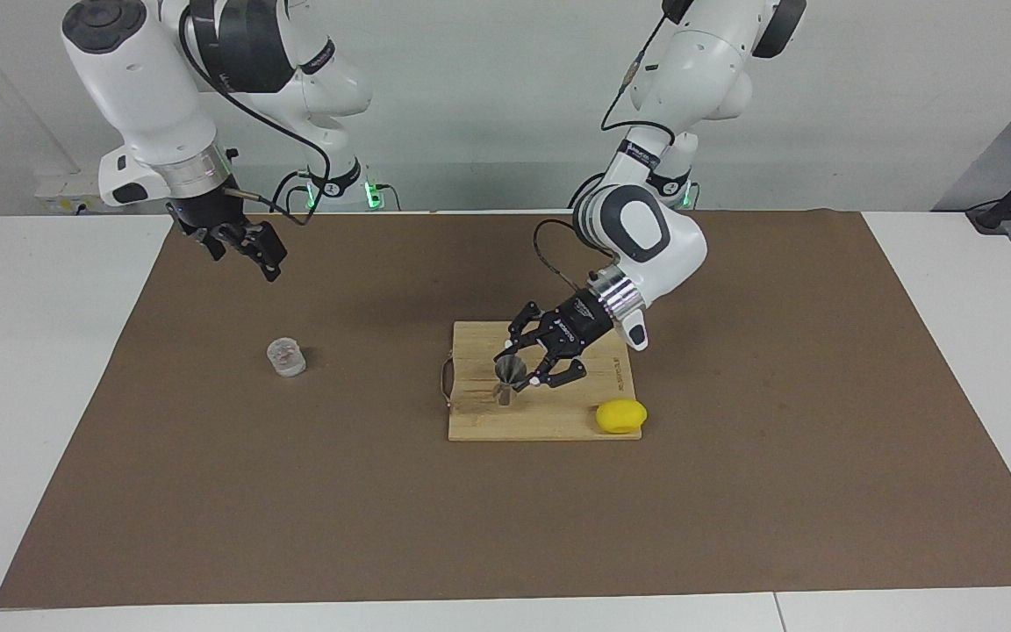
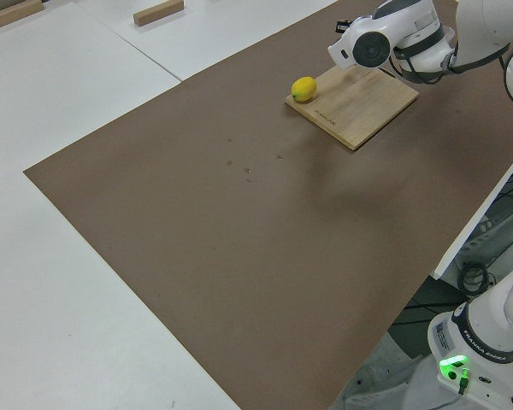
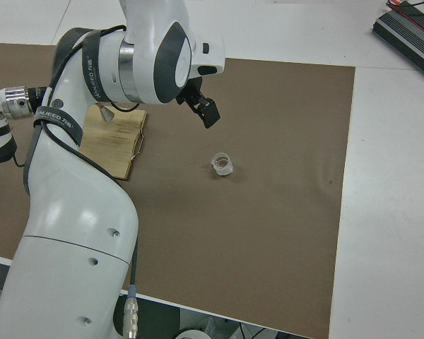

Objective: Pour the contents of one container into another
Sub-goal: 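Grasp the steel cup with the left gripper and carry it over the board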

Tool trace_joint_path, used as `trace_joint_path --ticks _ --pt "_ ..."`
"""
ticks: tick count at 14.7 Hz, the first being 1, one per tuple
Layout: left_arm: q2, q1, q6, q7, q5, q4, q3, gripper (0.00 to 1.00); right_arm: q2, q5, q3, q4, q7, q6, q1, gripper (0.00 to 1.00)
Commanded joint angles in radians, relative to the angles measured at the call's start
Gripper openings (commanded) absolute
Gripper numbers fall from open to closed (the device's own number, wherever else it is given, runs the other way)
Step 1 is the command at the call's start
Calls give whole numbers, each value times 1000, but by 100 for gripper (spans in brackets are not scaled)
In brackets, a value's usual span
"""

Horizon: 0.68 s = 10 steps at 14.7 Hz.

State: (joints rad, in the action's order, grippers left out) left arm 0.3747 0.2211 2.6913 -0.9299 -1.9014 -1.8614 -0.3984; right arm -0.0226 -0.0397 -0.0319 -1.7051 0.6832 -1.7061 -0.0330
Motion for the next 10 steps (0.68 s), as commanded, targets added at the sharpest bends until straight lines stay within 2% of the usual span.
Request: trace_joint_path --ticks 1,5,7,10 --pt "13 53 31 29 -67 -7 16 0 -8 -81 -6 -51 99 -53 -68 100" --pt "39 60 30 62 -71 -1 16 0 -103 -192 -6 -50 248 -69 -128 100" --pt "50 66 28 63 -71 10 16 0 -141 -252 -6 -65 265 -96 -154 100" --pt "55 58 25 62 -71 11 18 0 -145 -330 -5 -163 303 -196 -188 100"
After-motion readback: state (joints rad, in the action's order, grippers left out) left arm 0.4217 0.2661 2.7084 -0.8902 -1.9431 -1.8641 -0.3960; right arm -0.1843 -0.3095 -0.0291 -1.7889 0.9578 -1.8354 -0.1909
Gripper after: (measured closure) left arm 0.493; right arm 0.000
